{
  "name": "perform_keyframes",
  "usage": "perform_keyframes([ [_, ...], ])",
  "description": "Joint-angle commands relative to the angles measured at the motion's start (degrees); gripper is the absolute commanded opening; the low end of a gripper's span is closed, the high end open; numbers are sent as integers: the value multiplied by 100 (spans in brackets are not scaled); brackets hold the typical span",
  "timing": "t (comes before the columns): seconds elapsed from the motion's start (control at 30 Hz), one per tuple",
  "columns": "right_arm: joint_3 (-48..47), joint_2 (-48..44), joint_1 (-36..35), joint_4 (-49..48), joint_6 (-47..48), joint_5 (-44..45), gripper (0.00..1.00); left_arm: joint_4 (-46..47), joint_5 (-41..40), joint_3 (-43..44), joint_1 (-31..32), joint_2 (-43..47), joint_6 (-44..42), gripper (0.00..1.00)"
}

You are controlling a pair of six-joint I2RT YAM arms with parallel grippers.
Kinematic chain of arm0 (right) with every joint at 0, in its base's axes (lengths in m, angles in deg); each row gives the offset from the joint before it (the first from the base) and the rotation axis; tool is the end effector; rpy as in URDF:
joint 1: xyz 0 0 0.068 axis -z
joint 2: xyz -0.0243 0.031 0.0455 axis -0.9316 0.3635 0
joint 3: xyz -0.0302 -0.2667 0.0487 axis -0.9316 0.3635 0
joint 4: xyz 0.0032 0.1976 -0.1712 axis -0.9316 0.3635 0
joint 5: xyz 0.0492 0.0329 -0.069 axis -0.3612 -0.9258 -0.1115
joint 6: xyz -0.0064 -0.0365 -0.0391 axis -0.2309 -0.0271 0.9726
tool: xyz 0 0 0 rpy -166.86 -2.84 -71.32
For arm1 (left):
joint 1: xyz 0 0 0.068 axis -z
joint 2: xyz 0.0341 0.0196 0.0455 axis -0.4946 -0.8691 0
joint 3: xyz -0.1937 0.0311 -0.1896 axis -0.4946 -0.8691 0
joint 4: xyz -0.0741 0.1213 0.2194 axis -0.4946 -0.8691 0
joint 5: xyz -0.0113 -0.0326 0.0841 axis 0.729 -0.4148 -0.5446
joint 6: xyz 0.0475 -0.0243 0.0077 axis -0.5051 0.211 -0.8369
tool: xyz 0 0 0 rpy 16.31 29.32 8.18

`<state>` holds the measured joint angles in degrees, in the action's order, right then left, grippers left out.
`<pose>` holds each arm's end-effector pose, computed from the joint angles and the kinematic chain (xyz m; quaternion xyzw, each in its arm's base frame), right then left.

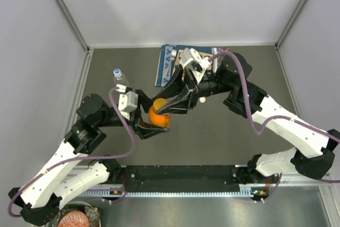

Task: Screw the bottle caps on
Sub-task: Screw the bottle cap onto the plastic bottle.

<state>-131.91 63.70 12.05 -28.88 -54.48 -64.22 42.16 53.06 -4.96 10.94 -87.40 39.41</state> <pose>0.1247 0.2406 0.4985 -0.5265 0.3892 0.6285 0.4198 0.0911 -0.1135 0.4152 0.4727 0.4878 -0.5274 0.5103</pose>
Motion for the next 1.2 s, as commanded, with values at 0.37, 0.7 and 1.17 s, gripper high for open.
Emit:
perform_keyframes([
  [0.37, 588, 82, -224, 1224, -1023, 3452, 0, 37, -3763, 230, -85, 185, -1192, 0],
  [0.7, -43, 802, -1147, 2111, -1770, 6939, 1, 64, -4872, 292, -111, 212, -1430, 0],
  [1.17, -686, -21, -1306, 1945, -550, 6921, 75, -7, -3839, -24, -208, 396, -1237, 0],
])
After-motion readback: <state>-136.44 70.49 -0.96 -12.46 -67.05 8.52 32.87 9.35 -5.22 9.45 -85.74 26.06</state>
